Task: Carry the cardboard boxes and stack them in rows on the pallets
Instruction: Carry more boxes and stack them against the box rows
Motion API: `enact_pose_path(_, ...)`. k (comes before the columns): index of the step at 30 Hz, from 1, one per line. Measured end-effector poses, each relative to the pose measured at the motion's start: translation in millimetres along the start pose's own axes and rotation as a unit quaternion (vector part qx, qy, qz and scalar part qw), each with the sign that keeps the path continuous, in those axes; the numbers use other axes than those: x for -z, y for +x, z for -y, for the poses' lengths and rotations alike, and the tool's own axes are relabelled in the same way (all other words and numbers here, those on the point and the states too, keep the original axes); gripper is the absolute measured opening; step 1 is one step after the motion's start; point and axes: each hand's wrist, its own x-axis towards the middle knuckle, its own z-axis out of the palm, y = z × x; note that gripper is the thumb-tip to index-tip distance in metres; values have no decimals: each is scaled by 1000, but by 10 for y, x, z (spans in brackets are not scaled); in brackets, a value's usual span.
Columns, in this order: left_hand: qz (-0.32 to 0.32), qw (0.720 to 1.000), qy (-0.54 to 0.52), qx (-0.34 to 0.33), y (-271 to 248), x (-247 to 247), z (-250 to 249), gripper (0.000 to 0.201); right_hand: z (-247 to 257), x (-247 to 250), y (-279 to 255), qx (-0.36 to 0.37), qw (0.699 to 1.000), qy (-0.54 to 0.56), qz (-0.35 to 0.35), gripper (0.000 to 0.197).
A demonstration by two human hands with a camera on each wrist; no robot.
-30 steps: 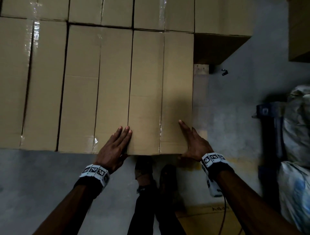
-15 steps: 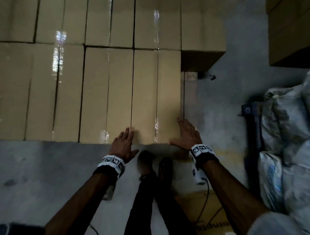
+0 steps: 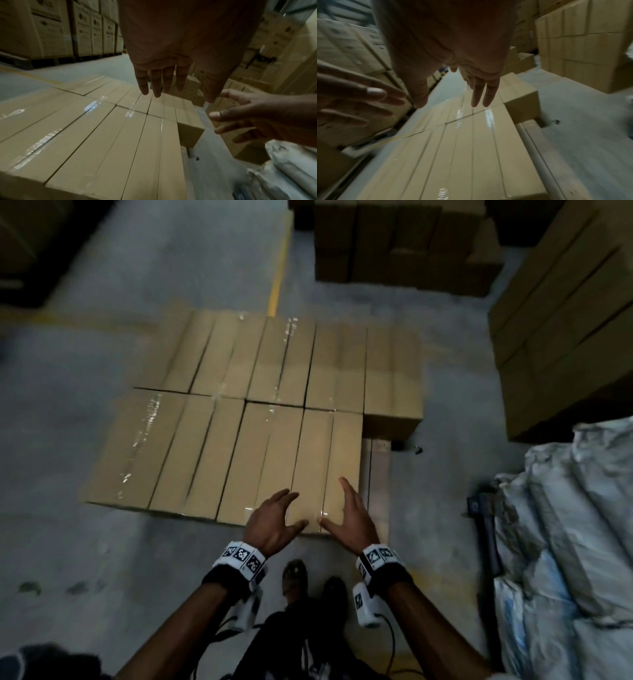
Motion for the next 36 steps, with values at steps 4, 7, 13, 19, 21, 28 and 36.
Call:
enact_pose_path(4, -50, 998, -40, 22, -290, 333, 76, 72, 376, -52, -87, 54, 998, -23, 34, 107)
enact_pose_path(7, -87, 994, -57, 44, -445, 566, 241, 69, 739, -188, -23, 93, 993, -51, 52, 104)
enact_pose_path(13, -156, 979, -96, 87, -761, 1154, 954, 67, 1637, -756, 219, 170, 975, -107, 99, 99)
enact_pose_path(19, -205, 961, -139, 123, -1248, 1810, 2157, 65, 2639, -1937, 454, 210, 961, -128, 125, 97)
enact_pose_path(21, -212, 959, -132, 135, -1411, 2016, 2580, 65, 2984, -2354, 477, 212, 959, -126, 136, 97)
enact_pose_path(28, -244, 947, -114, 176, -2080, 2808, 3997, 66, 4282, -3886, 412, 275, 932, -126, 199, 90)
enact_pose_path(36, -307, 911, -131, 242, -2481, 3483, 5173, 61, 5314, -4942, 730, 300, 914, -128, 240, 98)
